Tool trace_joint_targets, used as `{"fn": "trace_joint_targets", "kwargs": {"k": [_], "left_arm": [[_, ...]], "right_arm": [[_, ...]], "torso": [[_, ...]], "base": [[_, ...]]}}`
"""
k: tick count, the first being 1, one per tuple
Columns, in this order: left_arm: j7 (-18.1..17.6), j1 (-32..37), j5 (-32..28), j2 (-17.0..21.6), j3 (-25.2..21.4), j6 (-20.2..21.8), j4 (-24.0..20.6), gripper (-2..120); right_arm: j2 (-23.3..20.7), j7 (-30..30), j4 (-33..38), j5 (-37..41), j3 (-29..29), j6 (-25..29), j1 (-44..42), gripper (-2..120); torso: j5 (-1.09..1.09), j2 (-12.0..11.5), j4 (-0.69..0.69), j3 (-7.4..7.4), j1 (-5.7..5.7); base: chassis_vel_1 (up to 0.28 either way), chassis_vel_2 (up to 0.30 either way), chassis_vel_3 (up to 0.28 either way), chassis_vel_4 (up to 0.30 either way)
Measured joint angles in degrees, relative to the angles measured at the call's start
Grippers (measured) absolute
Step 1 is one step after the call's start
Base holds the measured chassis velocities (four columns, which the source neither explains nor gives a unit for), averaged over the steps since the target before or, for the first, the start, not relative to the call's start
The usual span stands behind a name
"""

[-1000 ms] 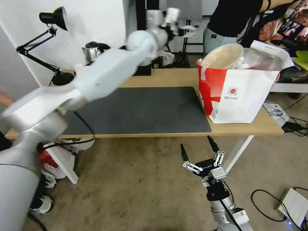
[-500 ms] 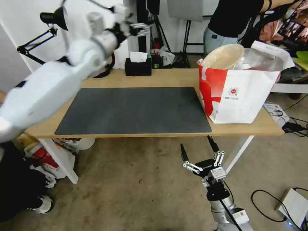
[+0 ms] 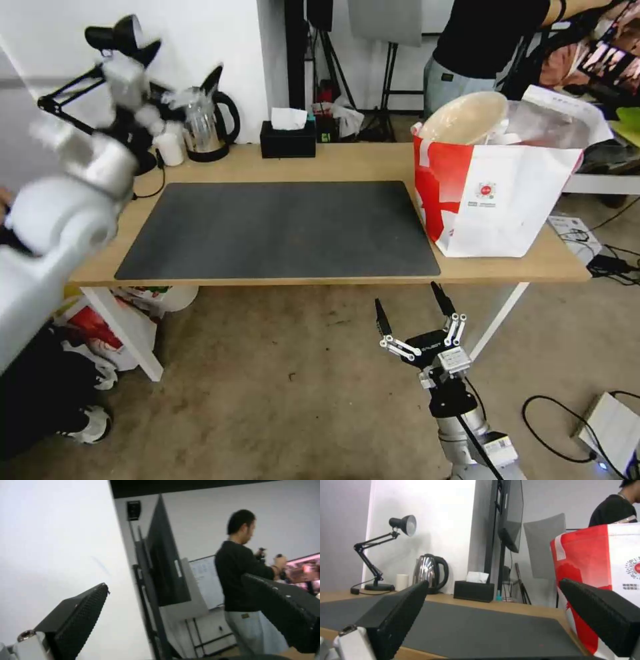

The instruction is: Pick up the trash from the table and place it into the takeout bag.

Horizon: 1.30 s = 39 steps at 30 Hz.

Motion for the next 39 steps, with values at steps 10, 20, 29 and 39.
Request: {"fn": "trace_joint_targets", "kwargs": {"k": [10, 20, 29, 39], "left_arm": [[0.04, 26.74, 19.65, -24.77, -12.2, -10.75, -7.29, 100], [-0.02, 34.88, 31.33, -40.87, -7.06, -16.14, -7.35, 100], [0.06, 42.4, 34.78, -47.64, -4.6, -19.96, -3.93, 100], [2.15, 44.37, 36.51, -49.98, -2.34, -22.09, -0.21, 100]], "right_arm": [[-0.01, 0.0, 0.0, 0.0, 0.0, 0.0, 0.01, 100], [0.0, 0.0, 0.0, 0.0, 0.0, 0.0, 0.0, 100], [0.0, 0.0, 0.0, 0.0, 0.0, 0.0, 0.01, 100], [0.0, 0.0, 0.0, 0.0, 0.0, 0.0, 0.01, 100]], "torso": [[0.05, 0.0, 0.05, -0.01, -0.01], [0.06, 0.0, 0.04, -0.01, 0.0], [0.05, 0.0, 0.04, 0.0, 0.0], [0.03, 0.0, 0.03, 0.0, 0.01]], "base": [[0.0, 0.0, 0.0, 0.0], [0.0, 0.0, 0.0, 0.0], [0.0, 0.0, 0.0, 0.0], [0.0, 0.0, 0.0, 0.0]]}}
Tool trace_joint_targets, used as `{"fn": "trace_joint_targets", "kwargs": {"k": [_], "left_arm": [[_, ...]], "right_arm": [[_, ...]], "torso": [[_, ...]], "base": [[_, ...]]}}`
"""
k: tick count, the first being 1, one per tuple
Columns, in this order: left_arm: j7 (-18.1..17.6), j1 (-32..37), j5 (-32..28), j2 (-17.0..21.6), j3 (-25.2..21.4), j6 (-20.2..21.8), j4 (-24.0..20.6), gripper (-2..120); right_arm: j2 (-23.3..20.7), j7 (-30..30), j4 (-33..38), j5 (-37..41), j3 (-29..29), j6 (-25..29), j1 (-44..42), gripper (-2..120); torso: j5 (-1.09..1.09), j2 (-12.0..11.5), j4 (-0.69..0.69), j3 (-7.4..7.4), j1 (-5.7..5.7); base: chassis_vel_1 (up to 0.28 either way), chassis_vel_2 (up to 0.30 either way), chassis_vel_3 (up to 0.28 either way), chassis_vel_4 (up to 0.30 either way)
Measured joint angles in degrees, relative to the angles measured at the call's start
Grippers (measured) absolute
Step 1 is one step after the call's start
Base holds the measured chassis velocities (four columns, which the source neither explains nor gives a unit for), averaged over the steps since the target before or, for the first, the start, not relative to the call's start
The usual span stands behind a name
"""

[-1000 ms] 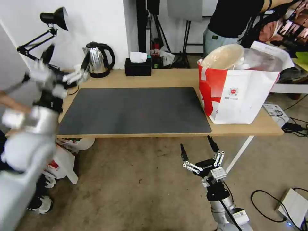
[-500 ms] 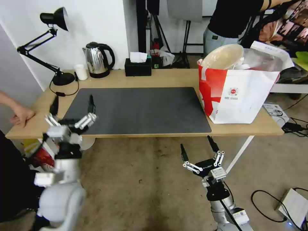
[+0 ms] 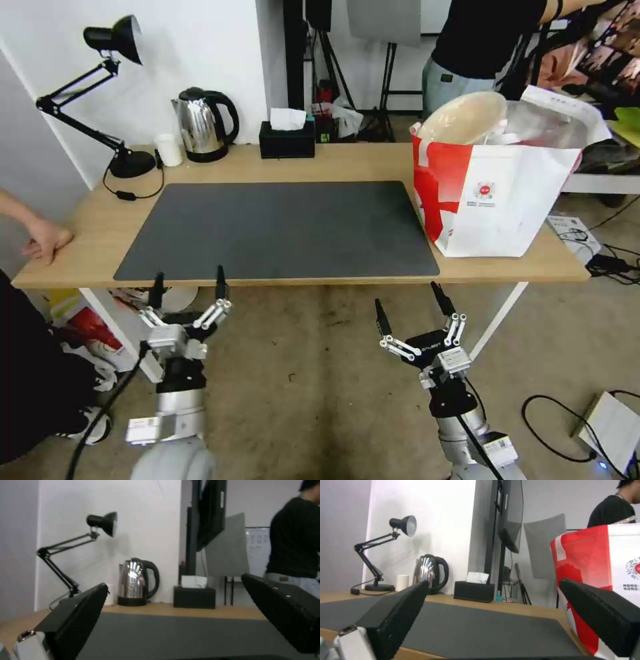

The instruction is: Pick up the trash from the table and place it into the takeout bag.

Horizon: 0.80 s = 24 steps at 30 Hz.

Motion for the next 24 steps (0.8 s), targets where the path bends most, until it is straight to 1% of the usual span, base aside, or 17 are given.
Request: {"fn": "trace_joint_targets", "kwargs": {"k": [3, 4, 8, 9, 11, 24], "left_arm": [[1.53, 1.38, -0.08, 0.39, 0.23, -0.15, 0.34, 100], [1.53, 1.38, -0.08, 0.39, 0.23, -0.15, 0.34, 100], [4.9, 3.09, -1.81, 2.93, -0.74, -0.89, 0.8, 100], [4.9, 3.09, -1.81, 2.93, -0.74, -0.89, 0.8, 100], [6.15, 3.51, -2.32, 3.53, -1.09, -0.98, 0.88, 100], [7.56, 4.06, -2.74, 3.24, -0.73, -1.6, 1.58, 100]], "right_arm": [[0.0, 0.0, 0.0, 0.0, 0.0, 0.0, 0.0, 100], [0.0, 0.0, 0.0, 0.0, 0.0, 0.0, 0.0, 100], [0.0, 0.0, 0.0, 0.0, 0.0, 0.0, 0.0, 100], [0.0, 0.0, 0.0, 0.0, 0.0, 0.0, 0.0, 100], [0.0, 0.0, 0.0, 0.0, 0.0, 0.0, 0.0, 100], [0.0, 0.0, 0.0, 0.0, 0.0, 0.0, 0.0, 100]], "torso": [[-0.01, 0.0, 0.01, 0.0, 0.0], [-0.01, 0.0, 0.01, 0.0, 0.0], [0.0, 0.0, 0.01, 0.0, 0.0], [0.0, 0.0, 0.01, 0.0, 0.0], [0.0, 0.0, 0.01, 0.0, 0.0], [0.0, 0.0, 0.01, 0.0, 0.0]], "base": [[0.0, 0.0, 0.0, 0.0], [0.0, 0.0, 0.0, 0.0], [0.0, 0.0, 0.0, 0.0], [0.0, 0.0, 0.0, 0.0], [0.0, 0.0, 0.0, 0.0], [0.0, 0.0, 0.0, 0.0]]}}
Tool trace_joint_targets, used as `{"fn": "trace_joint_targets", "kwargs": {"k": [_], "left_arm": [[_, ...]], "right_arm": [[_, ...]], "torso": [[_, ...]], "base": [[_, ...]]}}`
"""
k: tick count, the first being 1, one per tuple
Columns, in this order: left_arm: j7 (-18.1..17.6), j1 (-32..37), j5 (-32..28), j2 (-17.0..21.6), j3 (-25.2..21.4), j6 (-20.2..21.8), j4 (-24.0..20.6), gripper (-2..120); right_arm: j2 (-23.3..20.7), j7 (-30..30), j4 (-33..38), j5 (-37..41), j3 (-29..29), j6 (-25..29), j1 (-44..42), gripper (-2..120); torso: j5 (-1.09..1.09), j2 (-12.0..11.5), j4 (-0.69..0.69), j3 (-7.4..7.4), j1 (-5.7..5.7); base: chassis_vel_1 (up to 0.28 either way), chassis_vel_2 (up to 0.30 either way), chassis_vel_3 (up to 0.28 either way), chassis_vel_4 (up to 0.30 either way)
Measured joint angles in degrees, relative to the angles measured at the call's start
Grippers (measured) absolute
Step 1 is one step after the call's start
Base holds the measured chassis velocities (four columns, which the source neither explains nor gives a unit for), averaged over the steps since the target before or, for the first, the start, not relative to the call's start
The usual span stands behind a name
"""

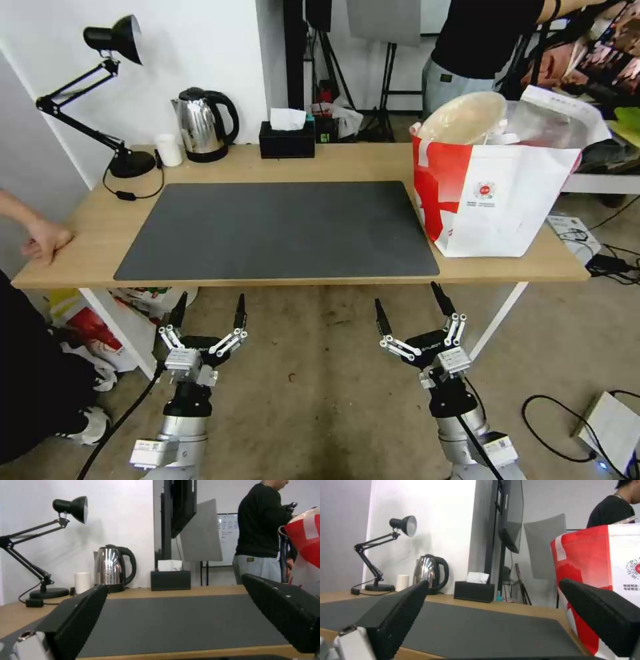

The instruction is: Pick up the trash from the table and place it into the takeout bag.

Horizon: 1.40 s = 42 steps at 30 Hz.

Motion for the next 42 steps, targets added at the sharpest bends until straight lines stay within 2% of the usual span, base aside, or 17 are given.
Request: {"fn": "trace_joint_targets", "kwargs": {"k": [42], "left_arm": [[-0.2, -0.26, -0.14, 0.03, -0.12, -0.35, 0.34, 100]], "right_arm": [[0.0, 0.0, 0.0, 0.0, 0.0, 0.0, 0.0, 100]], "torso": [[0.0, 0.0, 0.0, 0.0, 0.0]], "base": [[0.0, 0.0, 0.0, 0.0]]}}
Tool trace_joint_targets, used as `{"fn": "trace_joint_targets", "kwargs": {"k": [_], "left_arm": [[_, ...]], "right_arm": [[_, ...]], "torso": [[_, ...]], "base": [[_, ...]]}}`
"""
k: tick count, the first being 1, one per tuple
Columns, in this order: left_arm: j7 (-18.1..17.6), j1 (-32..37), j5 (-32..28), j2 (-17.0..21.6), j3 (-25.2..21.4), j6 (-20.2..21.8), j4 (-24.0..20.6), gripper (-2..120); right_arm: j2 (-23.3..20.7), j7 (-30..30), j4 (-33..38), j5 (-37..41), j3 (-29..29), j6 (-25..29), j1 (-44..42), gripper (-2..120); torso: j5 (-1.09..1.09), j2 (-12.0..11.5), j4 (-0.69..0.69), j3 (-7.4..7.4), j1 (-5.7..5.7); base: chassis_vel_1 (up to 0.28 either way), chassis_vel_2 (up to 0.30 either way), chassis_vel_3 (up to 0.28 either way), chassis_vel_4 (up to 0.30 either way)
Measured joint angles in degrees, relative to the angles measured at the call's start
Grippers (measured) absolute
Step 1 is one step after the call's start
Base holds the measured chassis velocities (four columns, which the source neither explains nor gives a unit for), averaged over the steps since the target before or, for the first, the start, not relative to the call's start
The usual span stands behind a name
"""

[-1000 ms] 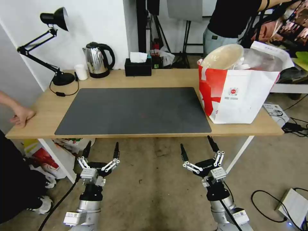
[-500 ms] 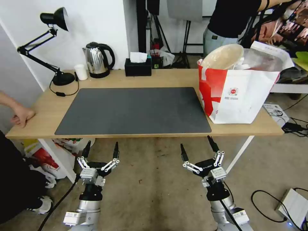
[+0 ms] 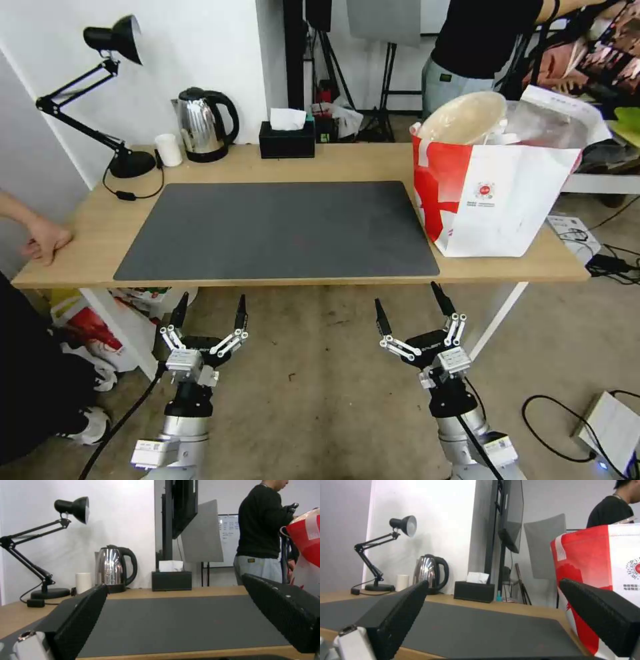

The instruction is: Pick up the trash from the table and place it into the takeout bag.

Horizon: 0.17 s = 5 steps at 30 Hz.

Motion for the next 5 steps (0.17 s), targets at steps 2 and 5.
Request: {"fn": "trace_joint_targets", "kwargs": {"k": [2, 5], "left_arm": [[0.0, 0.0, 0.0, 0.0, 0.0, 0.0, 0.0, 100], [0.0, 0.0, 0.0, 0.0, 0.0, 0.02, -0.01, 100]], "right_arm": [[0.0, 0.0, 0.0, 0.0, 0.0, 0.0, 0.0, 100], [0.0, 0.0, 0.0, 0.0, 0.0, 0.0, 0.0, 100]], "torso": [[0.0, 0.0, 0.0, 0.0, 0.0], [0.0, 0.0, 0.0, 0.0, 0.0]], "base": [[0.0, 0.0, 0.0, 0.0], [0.0, 0.0, 0.0, 0.0]]}}
